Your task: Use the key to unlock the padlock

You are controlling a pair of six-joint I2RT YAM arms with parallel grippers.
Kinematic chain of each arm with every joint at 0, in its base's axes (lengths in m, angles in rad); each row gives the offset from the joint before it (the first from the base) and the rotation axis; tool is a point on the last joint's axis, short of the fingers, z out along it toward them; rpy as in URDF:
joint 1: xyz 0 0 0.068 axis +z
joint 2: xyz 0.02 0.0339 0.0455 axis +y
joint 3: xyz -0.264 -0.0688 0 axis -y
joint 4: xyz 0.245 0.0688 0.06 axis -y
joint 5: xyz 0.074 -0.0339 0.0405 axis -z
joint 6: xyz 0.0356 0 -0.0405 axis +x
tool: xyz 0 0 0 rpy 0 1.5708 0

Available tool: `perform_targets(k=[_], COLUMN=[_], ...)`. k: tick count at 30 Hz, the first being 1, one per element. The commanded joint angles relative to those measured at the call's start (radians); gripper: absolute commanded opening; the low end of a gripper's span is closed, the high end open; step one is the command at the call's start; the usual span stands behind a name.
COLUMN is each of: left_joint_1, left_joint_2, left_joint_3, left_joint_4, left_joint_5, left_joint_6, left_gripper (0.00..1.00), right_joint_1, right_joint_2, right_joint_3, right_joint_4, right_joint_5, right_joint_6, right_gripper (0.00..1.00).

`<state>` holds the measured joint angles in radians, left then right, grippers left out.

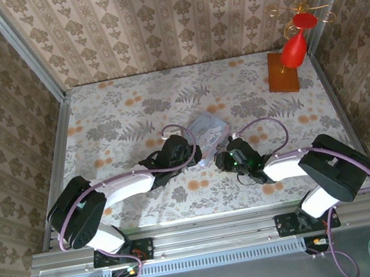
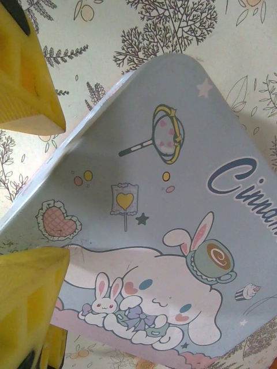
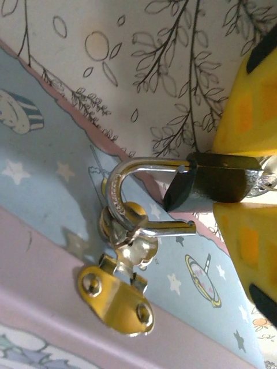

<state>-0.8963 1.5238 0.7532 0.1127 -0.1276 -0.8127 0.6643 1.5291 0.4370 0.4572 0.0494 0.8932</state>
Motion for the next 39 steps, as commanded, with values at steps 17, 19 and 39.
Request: perform_targets(k=[17,19,39], left_joint_1=[-0.021,-0.028,0.052], left_joint_2=[0.041,0.043,-0.168], left_joint_3=[0.003,0.004,-0.053], left_joint_4=[-0.074,-0.073,-0.057], left_joint_5=[0.028,0.027,0.098], left_joint_6=[-0.003,-0.004,0.189], left_gripper=[0.54,0.54,0.64], right_joint_1=[-0.040,-0.043,-0.165], right_joint_2=[-0.083,-0.068,-0.497], right_joint_3=[-0.028,-0.029,-0.021], right_joint_4=[0.118,0.151,-0.468], right_joint_5=[0.039,0.035,0.001], right_joint_6=[0.255,0.283,-0.010], right_gripper=[0.00,0.00,0.00])
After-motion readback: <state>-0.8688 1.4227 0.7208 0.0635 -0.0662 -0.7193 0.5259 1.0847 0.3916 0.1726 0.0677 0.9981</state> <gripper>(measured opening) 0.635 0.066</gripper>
